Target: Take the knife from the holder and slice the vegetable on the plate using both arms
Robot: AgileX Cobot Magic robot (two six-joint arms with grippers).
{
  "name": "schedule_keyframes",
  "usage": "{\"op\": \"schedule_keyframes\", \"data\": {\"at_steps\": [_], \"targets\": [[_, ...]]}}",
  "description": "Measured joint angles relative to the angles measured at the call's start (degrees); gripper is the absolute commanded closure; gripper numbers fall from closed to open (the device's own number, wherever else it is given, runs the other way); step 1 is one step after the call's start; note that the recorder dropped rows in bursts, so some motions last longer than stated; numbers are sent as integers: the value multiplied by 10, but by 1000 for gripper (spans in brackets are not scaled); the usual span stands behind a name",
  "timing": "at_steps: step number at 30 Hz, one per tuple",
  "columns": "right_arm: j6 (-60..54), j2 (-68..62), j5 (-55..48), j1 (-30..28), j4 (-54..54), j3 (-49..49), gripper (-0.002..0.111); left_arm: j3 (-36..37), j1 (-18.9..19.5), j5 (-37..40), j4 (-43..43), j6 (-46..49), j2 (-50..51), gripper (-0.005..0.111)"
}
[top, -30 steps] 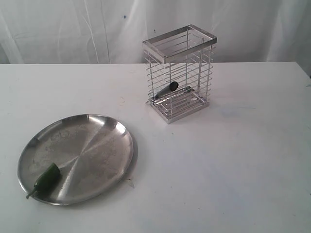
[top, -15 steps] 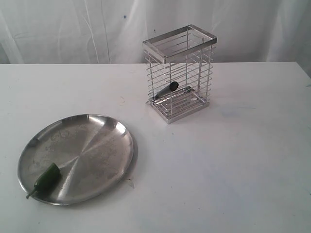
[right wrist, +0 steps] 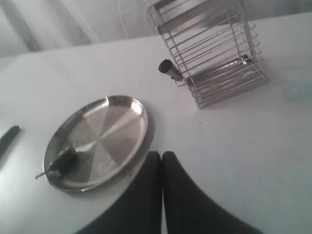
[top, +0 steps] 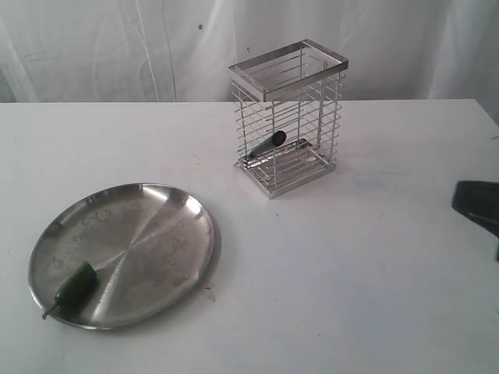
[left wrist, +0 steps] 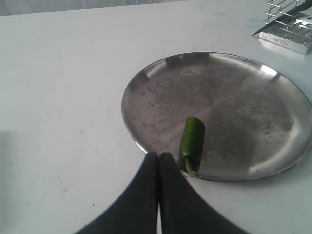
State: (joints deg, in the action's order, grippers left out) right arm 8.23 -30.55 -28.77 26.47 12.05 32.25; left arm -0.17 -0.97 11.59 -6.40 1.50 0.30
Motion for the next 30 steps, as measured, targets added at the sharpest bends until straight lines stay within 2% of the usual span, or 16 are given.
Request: {"op": "schedule_keyframes", "data": {"at_steps": [3, 8, 10, 20, 30], "targets": [[-36, -109, -41, 2, 10, 84, 92, 0, 0, 0, 0, 0, 0, 107], [-32, -267, -49, 4, 22, 194, 54, 0, 0, 0, 0, 0, 0, 107], [-19, -334, -37, 4, 43, 230, 47, 0, 0, 0, 0, 0, 0, 107], [-4, -569, -13, 4, 111, 349, 47, 0, 0, 0, 0, 0, 0, 107], [-3, -659, 9, 4, 112, 404, 47, 0, 0, 0, 0, 0, 0, 107]]}}
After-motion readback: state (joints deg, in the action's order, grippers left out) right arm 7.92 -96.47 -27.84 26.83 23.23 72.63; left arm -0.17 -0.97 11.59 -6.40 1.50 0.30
